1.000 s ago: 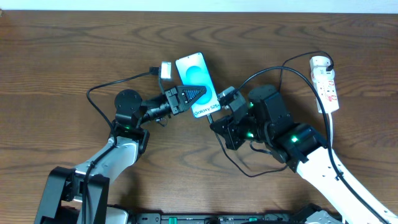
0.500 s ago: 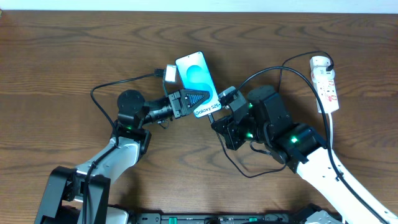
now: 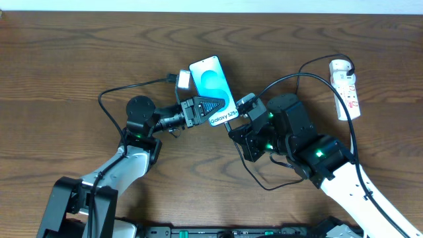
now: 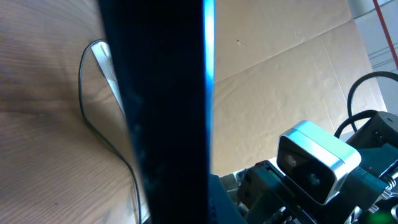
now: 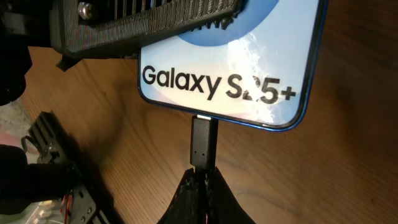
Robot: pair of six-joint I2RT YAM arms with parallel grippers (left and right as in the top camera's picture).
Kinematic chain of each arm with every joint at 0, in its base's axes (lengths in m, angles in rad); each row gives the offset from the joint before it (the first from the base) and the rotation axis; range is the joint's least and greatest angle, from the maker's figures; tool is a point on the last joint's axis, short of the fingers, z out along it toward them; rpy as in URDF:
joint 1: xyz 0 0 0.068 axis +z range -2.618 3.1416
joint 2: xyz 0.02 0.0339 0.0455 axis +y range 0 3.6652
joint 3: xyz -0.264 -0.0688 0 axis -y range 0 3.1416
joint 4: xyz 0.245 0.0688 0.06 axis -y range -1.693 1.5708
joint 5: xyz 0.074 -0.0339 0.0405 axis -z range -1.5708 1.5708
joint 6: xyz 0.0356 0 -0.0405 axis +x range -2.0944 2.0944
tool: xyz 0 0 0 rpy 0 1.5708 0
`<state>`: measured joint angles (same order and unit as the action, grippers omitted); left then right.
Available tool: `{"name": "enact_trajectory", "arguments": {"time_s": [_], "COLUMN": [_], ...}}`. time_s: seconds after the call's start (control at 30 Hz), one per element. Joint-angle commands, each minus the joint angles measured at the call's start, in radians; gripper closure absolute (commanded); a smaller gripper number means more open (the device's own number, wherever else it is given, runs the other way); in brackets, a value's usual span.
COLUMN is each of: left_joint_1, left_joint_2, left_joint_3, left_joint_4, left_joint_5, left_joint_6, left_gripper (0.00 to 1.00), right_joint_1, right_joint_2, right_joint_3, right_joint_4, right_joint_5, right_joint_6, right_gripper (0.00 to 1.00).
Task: Plug charger to phone and switch on socket
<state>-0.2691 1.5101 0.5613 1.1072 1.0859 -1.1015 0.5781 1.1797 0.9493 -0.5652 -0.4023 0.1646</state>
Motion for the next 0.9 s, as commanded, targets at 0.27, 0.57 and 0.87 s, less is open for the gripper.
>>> {"name": "enact_trajectory", "arguments": {"time_s": [0.27,0.57,0.87], "left_joint_1": [-0.005,-0.005,-0.005], "left_joint_2": [-0.008,-0.008,-0.008], "left_joint_3": [-0.006,-0.006,-0.006], "left_joint_4": [0.009,0.009,0.008], "left_joint_5": [0.069,0.07,-0.054], "left_joint_6": [0.027,0.027,-0.063], "left_gripper": [0.93,0.93,0.93], "right_joint_1": [-0.021,-0.064,-0.05], "right_joint_2": [-0.025,-0.026,-0.026], "right_joint_3": [0.04,0.04,0.04], "right_joint_4": [-0.029,-0.027,-0.048], "right_joint_5": [0.075,-0.005,-0.099], "right_joint_6": [-0.016,0.022,0.011], "right_gripper": [0.64,0.47,0.49]}}
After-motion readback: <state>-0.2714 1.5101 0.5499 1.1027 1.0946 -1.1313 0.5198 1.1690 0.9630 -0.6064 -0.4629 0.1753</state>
